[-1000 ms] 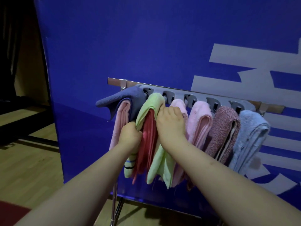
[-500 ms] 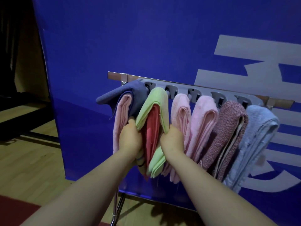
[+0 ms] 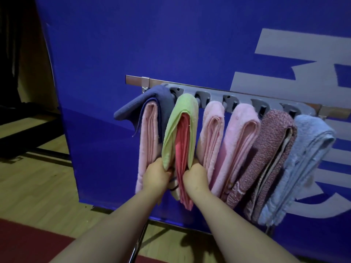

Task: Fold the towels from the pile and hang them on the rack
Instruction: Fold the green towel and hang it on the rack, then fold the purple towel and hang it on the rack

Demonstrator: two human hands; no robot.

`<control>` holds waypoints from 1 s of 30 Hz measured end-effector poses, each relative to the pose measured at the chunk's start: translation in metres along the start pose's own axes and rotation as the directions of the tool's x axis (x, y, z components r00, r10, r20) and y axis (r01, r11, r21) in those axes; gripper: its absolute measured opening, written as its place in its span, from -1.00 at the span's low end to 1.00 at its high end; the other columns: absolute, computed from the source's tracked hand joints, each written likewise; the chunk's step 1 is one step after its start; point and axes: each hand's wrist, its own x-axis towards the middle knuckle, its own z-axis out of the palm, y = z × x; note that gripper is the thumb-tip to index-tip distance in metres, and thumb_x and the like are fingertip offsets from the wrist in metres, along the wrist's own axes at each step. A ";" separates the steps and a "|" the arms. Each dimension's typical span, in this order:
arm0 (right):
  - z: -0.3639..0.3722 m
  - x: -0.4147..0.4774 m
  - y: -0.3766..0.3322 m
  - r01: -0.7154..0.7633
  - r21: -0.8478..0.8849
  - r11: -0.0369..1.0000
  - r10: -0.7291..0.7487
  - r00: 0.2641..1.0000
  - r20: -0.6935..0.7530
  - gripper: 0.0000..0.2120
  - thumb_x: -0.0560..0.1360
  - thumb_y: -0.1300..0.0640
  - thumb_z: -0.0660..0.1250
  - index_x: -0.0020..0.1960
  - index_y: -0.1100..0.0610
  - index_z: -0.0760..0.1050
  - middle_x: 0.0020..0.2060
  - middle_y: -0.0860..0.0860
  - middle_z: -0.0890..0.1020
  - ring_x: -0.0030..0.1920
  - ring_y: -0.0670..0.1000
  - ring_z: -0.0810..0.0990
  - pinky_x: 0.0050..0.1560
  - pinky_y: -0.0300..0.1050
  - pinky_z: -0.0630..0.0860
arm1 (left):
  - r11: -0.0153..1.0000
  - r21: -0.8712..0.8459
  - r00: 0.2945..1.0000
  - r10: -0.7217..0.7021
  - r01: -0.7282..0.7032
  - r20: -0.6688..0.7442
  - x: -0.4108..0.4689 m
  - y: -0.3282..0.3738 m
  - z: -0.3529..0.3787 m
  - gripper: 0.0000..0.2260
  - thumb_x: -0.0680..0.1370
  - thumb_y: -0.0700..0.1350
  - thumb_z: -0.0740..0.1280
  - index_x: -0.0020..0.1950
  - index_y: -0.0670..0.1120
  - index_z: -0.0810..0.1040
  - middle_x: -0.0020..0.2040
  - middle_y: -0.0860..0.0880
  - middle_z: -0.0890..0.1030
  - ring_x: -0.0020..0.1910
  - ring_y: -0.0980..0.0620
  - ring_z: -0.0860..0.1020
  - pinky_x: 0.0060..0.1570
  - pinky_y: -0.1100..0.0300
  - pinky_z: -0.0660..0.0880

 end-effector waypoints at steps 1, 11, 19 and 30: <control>0.002 -0.003 0.003 -0.014 -0.013 1.000 0.013 1.000 -0.006 -0.53 0.50 0.34 0.16 0.39 0.13 0.42 0.09 0.18 0.65 0.13 0.19 0.61 0.08 -0.14 0.47 | 1.000 0.030 0.999 -0.001 0.002 -0.048 -0.001 -0.003 -0.001 -0.81 0.34 -0.02 0.26 -0.06 0.07 0.52 -0.26 0.09 0.64 -0.27 0.00 0.63 -0.30 0.02 0.61; 0.014 -0.010 0.021 -0.076 -0.022 0.997 0.077 0.995 0.064 -0.50 0.48 0.26 0.17 0.42 0.07 0.40 0.09 0.18 0.65 0.11 0.22 0.62 0.14 -0.02 0.55 | 0.996 0.078 0.999 -0.033 0.035 -0.024 -0.015 -0.007 0.007 -0.76 0.48 -0.19 0.33 0.09 -0.12 0.34 -0.07 -0.13 0.61 -0.06 -0.22 0.59 -0.15 0.05 0.48; 0.024 -0.024 0.038 -0.150 -0.143 0.978 0.179 0.959 0.222 -0.61 0.56 0.24 0.16 0.38 0.14 0.41 0.20 0.17 0.59 0.21 0.20 0.55 0.18 -0.11 0.44 | 0.996 -0.055 0.973 0.087 -0.077 0.215 -0.033 -0.025 0.020 -0.54 0.45 -0.01 0.30 0.36 -0.04 0.42 0.20 0.09 0.55 0.20 0.07 0.53 0.15 0.23 0.44; 0.028 -0.043 0.057 -0.211 -0.170 0.963 0.262 0.879 0.398 -0.61 0.62 0.20 0.12 0.45 0.14 0.27 0.32 0.15 0.47 0.31 0.14 0.46 0.25 -0.11 0.37 | 0.999 0.000 0.941 -0.050 0.053 0.335 -0.050 -0.050 0.031 -0.48 0.48 -0.10 0.32 0.43 -0.10 0.32 0.26 0.03 0.46 0.27 0.08 0.42 0.19 0.26 0.33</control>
